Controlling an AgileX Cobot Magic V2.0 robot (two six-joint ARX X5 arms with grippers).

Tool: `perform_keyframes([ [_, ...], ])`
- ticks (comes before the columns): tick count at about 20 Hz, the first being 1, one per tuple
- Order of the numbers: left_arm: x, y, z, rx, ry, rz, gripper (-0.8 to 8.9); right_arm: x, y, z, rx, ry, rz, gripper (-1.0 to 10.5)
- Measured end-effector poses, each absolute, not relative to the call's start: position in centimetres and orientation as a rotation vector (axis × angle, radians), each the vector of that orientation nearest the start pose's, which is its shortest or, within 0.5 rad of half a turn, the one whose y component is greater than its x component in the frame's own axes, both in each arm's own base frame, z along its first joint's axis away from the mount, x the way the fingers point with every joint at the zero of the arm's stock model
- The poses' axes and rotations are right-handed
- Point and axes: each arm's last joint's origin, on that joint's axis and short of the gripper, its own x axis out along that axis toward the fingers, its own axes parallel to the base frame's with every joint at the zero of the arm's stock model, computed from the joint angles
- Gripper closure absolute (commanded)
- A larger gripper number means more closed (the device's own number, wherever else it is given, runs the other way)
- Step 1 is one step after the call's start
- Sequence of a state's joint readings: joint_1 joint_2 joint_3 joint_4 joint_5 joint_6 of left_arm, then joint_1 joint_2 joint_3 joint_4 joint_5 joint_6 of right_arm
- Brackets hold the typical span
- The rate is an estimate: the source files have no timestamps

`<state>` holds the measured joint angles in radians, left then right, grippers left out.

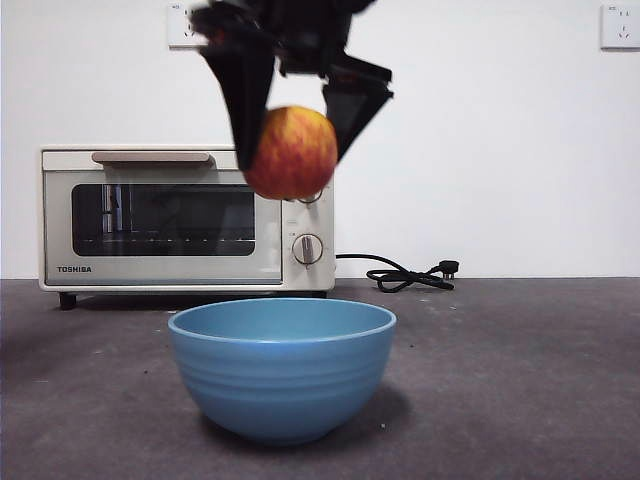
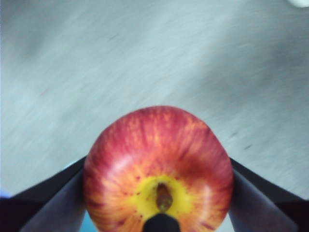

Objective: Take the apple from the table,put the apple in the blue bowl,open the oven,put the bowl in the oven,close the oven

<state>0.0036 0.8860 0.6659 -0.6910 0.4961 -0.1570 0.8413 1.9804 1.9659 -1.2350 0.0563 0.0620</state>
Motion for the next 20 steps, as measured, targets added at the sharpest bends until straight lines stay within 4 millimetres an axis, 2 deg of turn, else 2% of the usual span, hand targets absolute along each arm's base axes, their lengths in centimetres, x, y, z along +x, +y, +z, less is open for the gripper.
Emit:
perform_keyframes([
  [3, 16.2, -1.3, 23.9, -0.371, 0.932, -0.388, 8.17, 24.1, 29.8, 32.2, -0.514, 1.117, 0.697, 9.5],
  [5, 16.2, -1.3, 23.9, -0.370, 0.932, -0.388, 8.17, 22.7, 28.6, 32.3, -0.490, 1.069, 0.714, 9.5],
  [9, 16.2, -1.3, 23.9, -0.368, 0.931, -0.389, 8.17, 20.4, 26.1, 30.2, -0.417, 1.038, 0.712, 9.5],
  [15, 16.3, -1.3, 24.0, -0.364, 0.923, -0.392, 8.17, 18.2, 26.9, 25.8, -0.326, 1.048, 0.746, 9.5],
  [20, 16.3, -1.3, 24.0, -0.364, 0.923, -0.392, 8.17, 17.7, 26.9, 23.3, -0.269, 1.058, 0.723, 9.5],
])
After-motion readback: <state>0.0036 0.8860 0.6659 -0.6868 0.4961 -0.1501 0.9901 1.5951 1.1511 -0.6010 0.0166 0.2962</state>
